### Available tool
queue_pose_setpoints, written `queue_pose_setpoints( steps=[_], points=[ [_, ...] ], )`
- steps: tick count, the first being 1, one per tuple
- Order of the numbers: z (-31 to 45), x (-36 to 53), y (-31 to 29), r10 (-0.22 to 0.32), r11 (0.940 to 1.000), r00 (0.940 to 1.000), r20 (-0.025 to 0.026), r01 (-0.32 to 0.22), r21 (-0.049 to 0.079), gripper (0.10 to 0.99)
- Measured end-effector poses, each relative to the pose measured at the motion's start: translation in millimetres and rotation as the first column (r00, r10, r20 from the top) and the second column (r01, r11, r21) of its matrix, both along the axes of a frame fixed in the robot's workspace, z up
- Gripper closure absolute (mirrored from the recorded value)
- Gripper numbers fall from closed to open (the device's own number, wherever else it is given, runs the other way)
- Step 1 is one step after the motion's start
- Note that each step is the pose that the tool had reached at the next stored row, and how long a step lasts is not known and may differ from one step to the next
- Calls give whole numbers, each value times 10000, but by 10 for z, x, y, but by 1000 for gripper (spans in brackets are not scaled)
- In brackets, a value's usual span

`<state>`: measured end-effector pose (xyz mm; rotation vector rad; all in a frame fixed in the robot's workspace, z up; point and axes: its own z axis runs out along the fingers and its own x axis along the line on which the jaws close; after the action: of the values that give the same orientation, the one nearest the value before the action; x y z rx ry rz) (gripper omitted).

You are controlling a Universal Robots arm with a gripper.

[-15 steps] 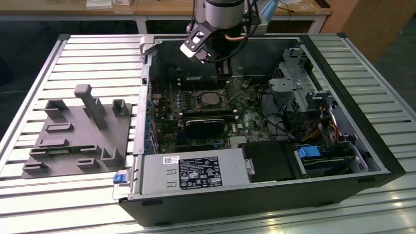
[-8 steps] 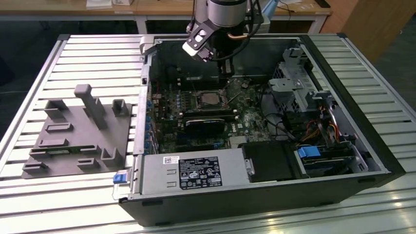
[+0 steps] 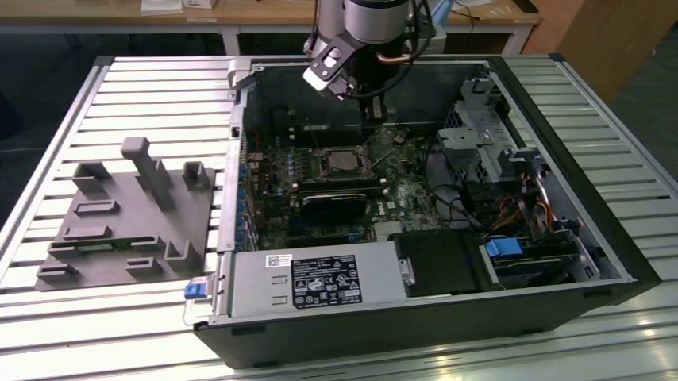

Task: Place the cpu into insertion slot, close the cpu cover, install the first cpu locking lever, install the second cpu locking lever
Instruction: 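Close the cpu cover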

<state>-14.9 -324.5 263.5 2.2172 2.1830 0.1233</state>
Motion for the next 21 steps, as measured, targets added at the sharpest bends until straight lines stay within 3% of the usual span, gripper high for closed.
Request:
queue_pose_setpoints(
  steps=[21],
  points=[
    [-1, 490, 0, 0, 10000, 10000, -31, 0, 1, 980]
  ],
)
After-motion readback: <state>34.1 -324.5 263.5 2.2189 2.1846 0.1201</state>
